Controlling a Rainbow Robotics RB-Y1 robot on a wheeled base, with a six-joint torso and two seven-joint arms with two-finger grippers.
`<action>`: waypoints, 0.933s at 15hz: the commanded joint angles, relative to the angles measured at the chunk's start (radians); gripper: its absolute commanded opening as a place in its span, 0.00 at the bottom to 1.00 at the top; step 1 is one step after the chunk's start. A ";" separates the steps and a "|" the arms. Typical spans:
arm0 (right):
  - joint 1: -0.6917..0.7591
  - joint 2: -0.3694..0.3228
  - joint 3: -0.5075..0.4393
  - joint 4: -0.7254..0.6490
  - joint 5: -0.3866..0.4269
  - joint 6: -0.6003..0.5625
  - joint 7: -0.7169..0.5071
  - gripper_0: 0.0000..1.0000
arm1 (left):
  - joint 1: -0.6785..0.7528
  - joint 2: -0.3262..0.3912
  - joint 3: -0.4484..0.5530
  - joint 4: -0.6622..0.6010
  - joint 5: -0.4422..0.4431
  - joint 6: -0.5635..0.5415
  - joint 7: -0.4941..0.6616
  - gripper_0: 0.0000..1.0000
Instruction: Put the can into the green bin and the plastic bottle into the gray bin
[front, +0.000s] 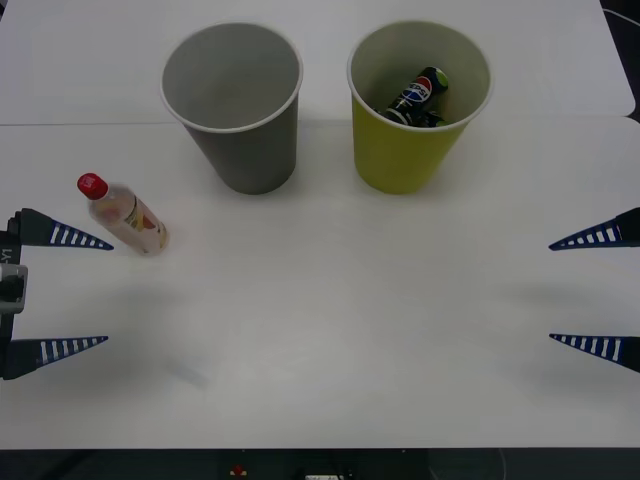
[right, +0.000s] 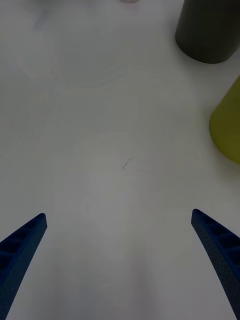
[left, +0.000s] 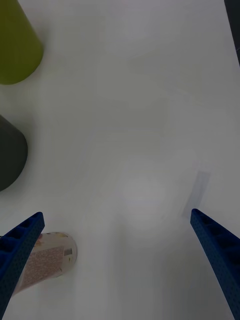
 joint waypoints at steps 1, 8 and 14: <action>0.000 0.000 0.000 0.000 0.000 0.000 0.000 1.00 | 0.004 -0.001 -0.001 0.004 0.004 0.009 -0.003 1.00; 0.000 0.000 0.000 0.000 0.000 0.000 0.000 1.00 | 0.043 0.024 0.007 0.004 0.102 0.062 -0.026 1.00; 0.000 0.000 0.000 0.000 0.000 0.000 0.000 1.00 | 0.201 -0.024 0.039 -0.070 0.180 0.206 0.063 1.00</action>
